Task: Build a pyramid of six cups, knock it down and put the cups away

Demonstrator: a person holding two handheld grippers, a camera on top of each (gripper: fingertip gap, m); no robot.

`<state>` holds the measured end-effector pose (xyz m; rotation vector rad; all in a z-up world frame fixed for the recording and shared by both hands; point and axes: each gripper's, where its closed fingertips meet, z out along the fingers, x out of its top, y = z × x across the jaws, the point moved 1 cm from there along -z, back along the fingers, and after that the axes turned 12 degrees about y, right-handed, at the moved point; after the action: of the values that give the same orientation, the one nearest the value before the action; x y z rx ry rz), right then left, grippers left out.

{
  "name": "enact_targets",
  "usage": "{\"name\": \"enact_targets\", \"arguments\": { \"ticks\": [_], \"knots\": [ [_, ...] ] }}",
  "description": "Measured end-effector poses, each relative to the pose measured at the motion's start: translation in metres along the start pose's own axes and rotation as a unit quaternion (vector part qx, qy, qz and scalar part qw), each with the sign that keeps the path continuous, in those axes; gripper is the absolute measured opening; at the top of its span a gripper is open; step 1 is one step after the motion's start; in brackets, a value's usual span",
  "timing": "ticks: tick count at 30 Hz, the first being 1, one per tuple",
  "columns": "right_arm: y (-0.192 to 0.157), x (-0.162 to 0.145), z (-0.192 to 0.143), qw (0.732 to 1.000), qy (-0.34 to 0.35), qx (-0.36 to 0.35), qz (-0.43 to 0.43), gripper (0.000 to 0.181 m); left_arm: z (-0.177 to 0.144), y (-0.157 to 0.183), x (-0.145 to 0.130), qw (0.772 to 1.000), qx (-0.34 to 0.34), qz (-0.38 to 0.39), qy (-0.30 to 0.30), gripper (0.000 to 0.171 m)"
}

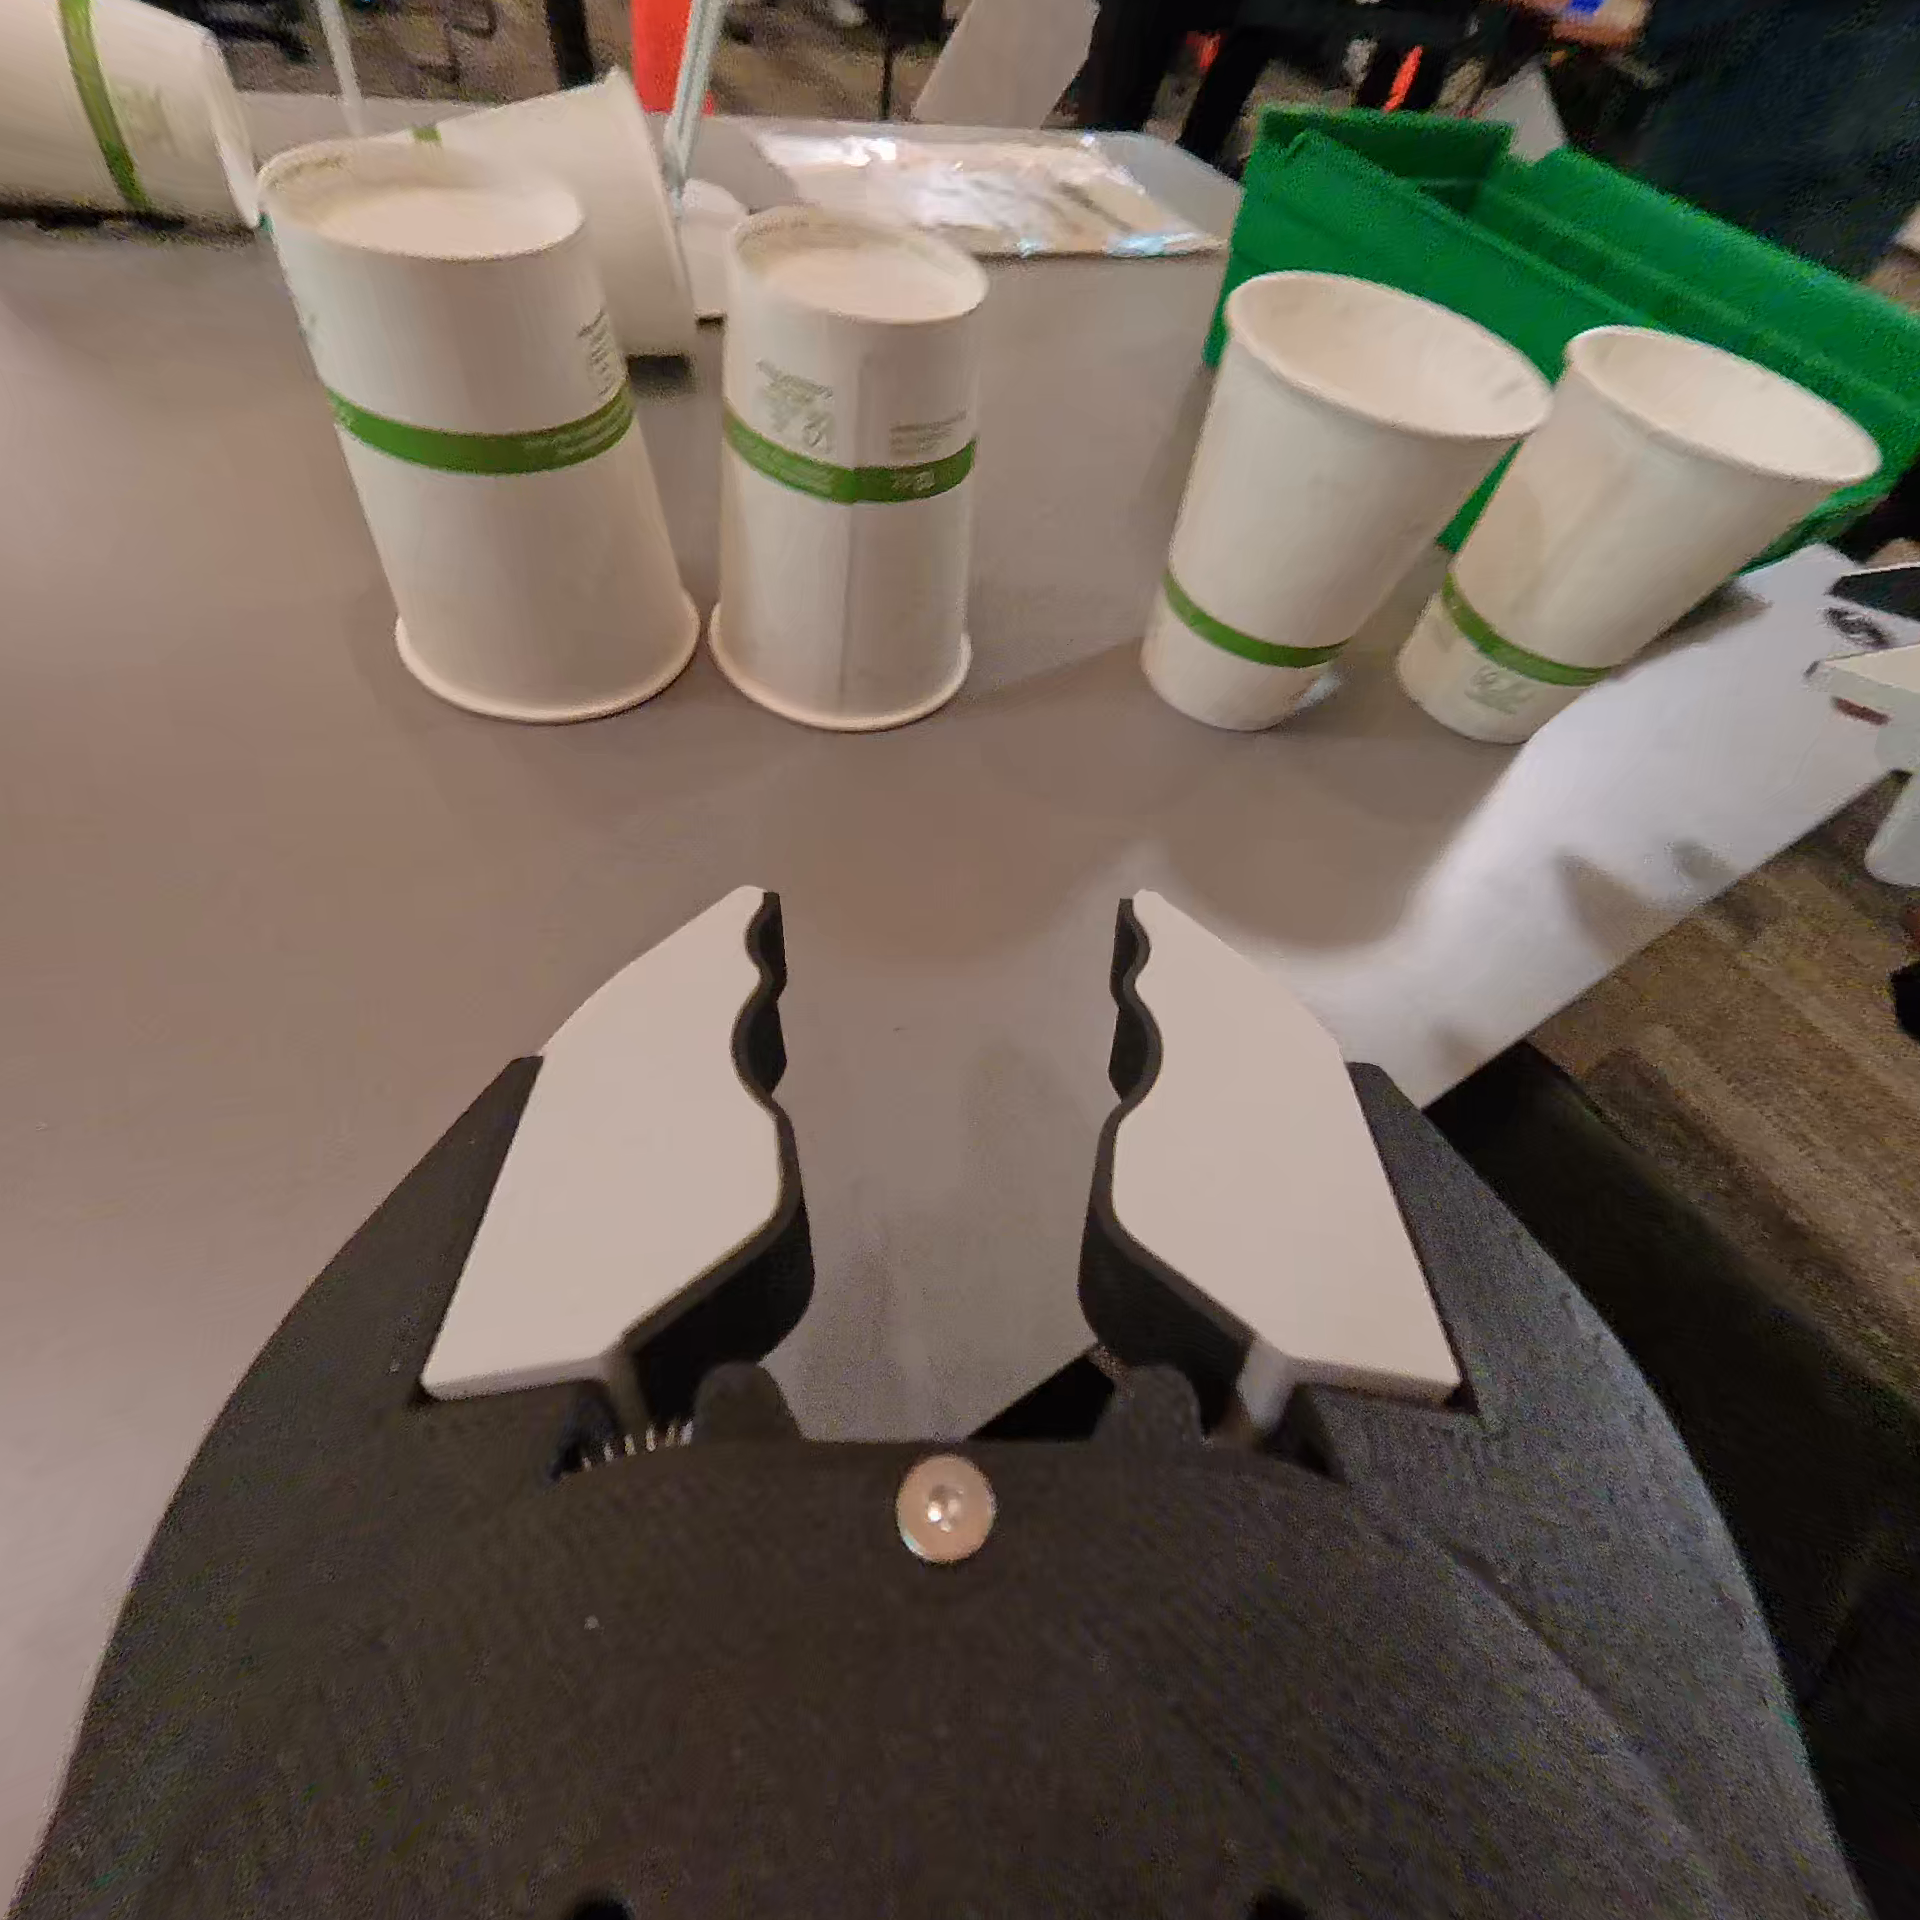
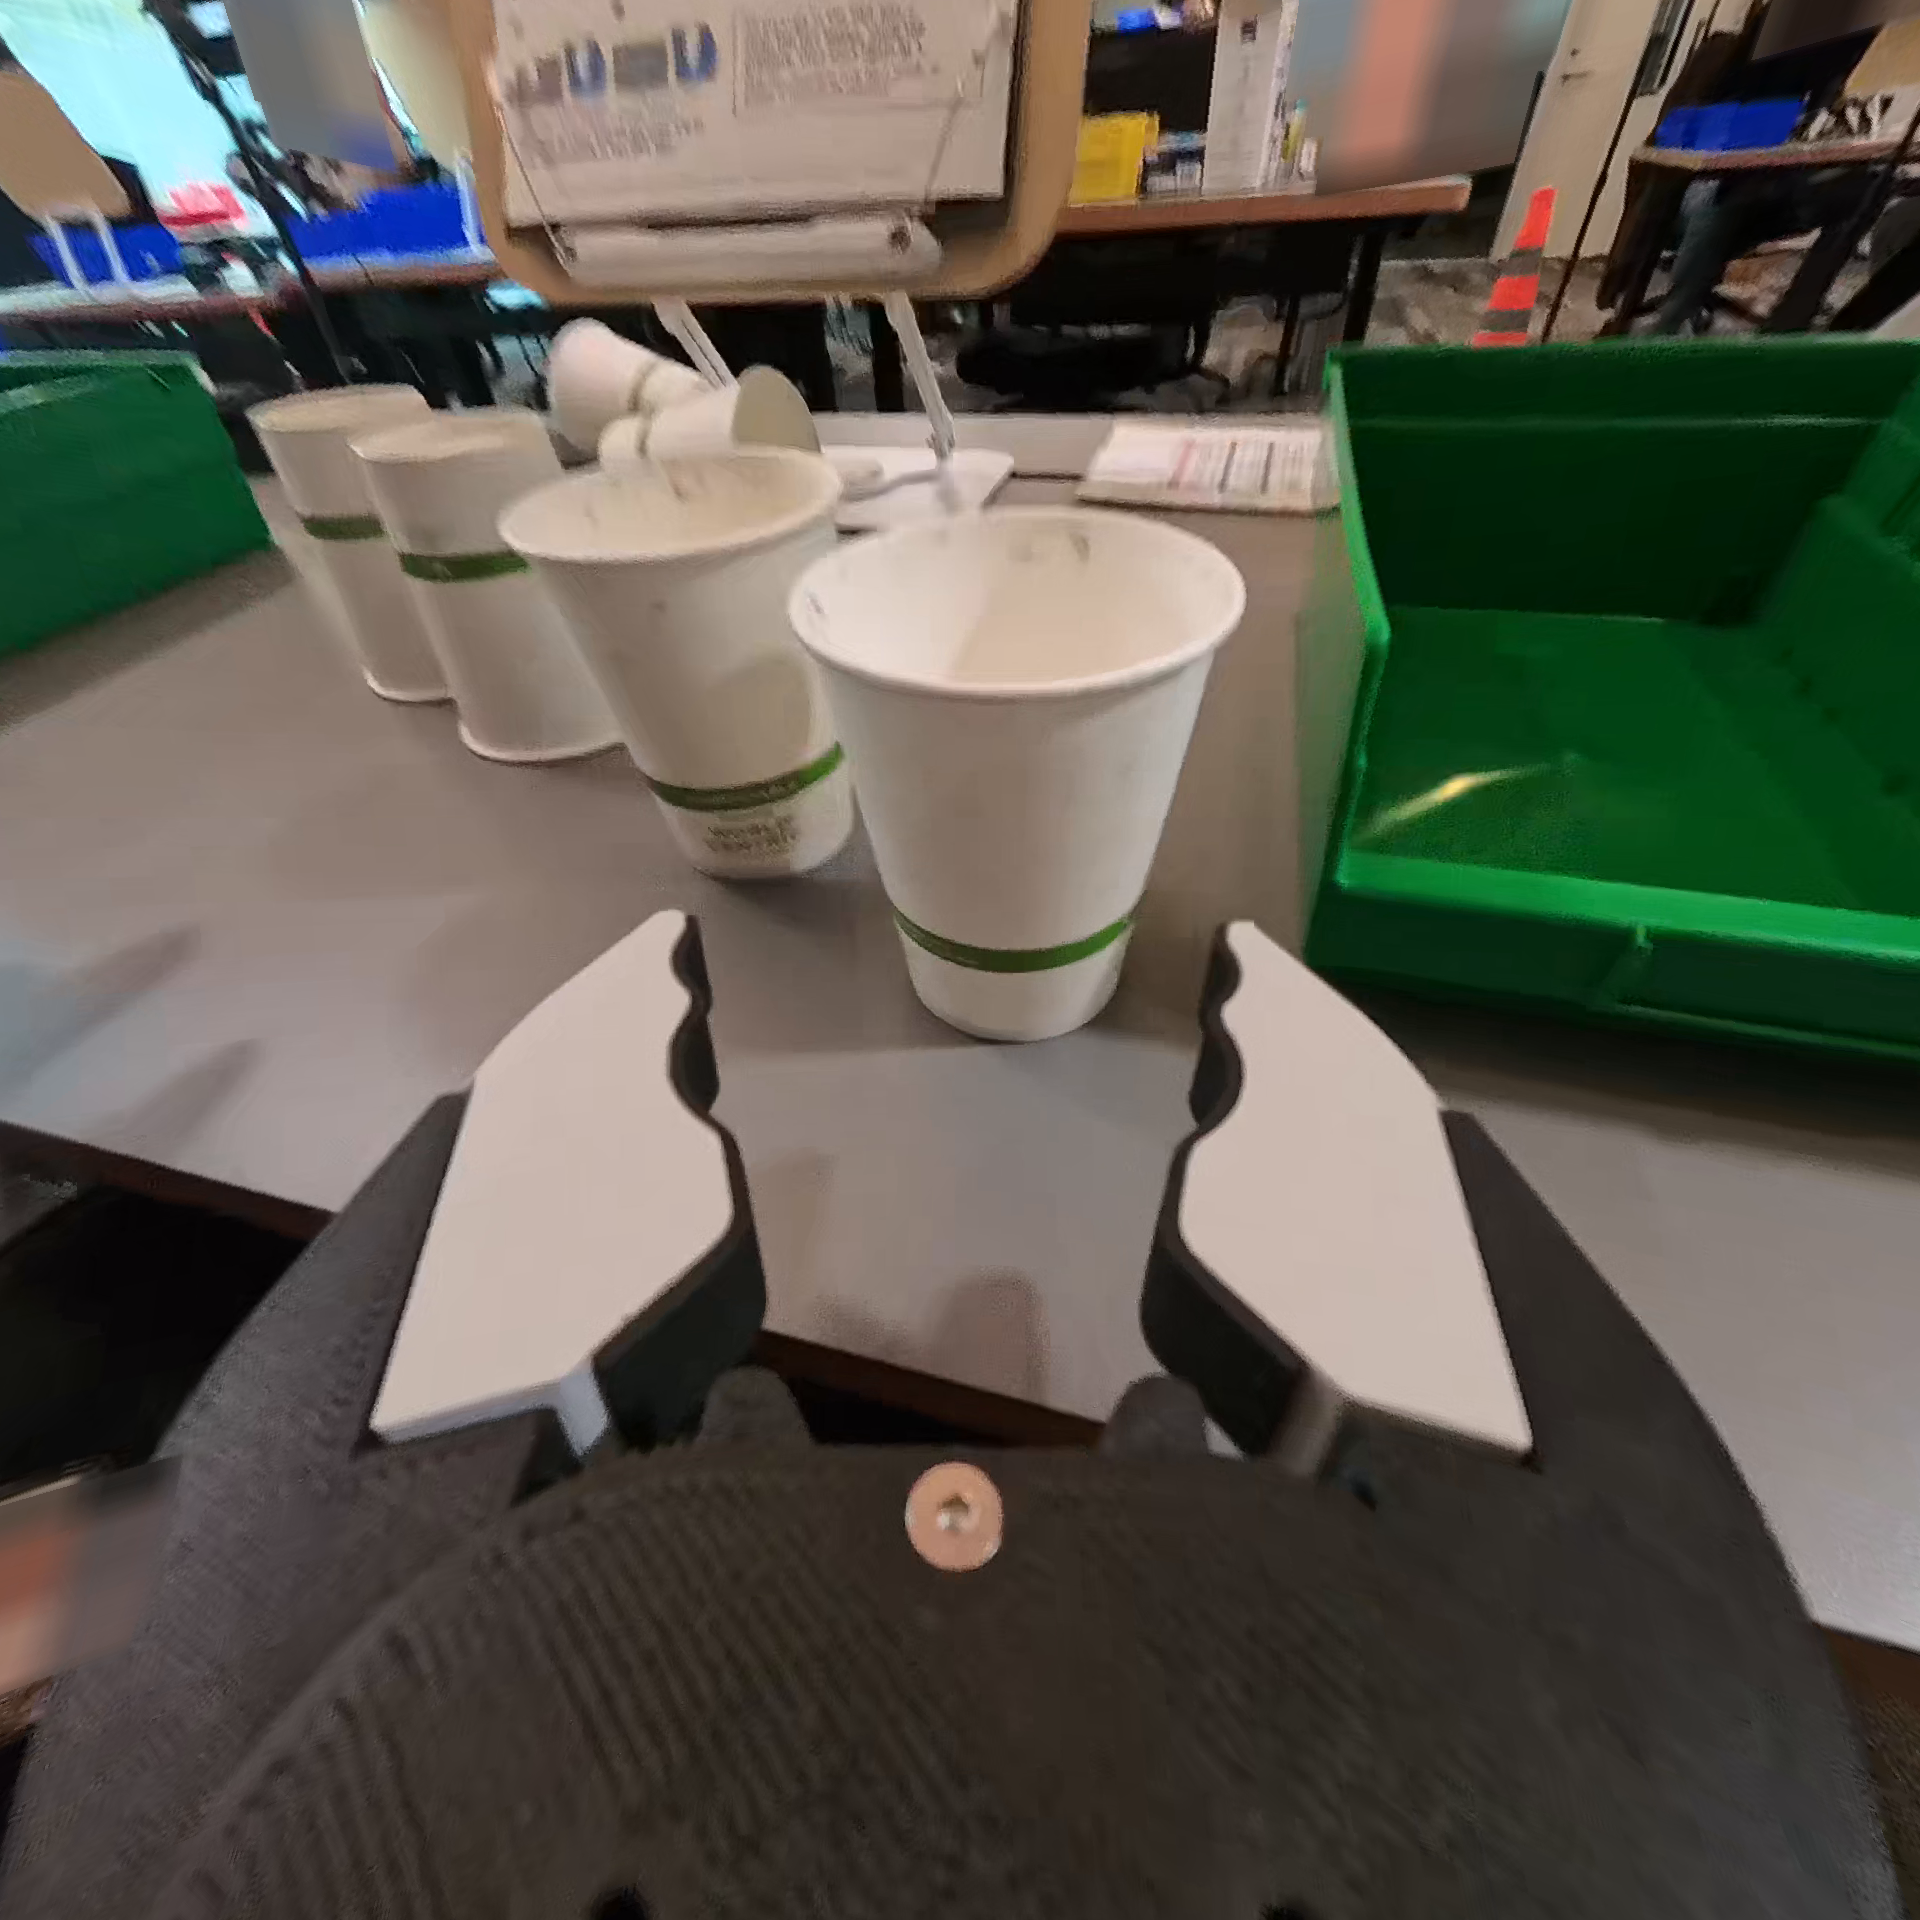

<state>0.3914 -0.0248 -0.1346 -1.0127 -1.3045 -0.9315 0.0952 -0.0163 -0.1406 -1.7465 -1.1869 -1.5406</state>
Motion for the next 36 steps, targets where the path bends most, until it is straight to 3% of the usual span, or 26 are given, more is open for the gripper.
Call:
{"name": "enact_targets", "arguments": {
  "ticks": [5,8,13,19,23,27,36],
  "knots": [
    [0.0,-0.021,0.01,0.998,-0.043,-0.006,0.038,0.094,0.025,-0.011,0.002,1.0,0.013,0.022,0.01,0.06],
    [0.002,-0.027,0.014,0.997,-0.072,0.002,0.036,0.093,0.05,-0.008,0.019,0.999,-0.005,0.031,0.021,0.061],
    [0.002,-0.012,0.034,0.993,-0.111,0.02,0.039,0.1,0.07,-0.003,0.058,0.996,-0.038,0.018,0.073,0.06],
    [-0.001,0.011,0.048,0.993,-0.093,0.039,0.062,0.1,0.073,-0.009,0.045,0.997,-0.039,0.051,0.051,0.054],
    [0.009,0.014,0.06,0.996,-0.08,0.031,0.013,0.098,0.062,-0.018,0.045,0.997,-0.027,0.049,0.052,0.054],
    [0.007,0.015,0.081,0.994,-0.079,0.071,0.016,0.096,0.036,-0.037,0.048,0.995,0.022,0.059,0.074,0.053],
    [-0.023,0.028,0.102,0.99,-0.068,0.118,-0.028,0.094,-0.02,-0.057,0.046,0.99,0.087,0.065,0.087,0.054]
  ]
}}
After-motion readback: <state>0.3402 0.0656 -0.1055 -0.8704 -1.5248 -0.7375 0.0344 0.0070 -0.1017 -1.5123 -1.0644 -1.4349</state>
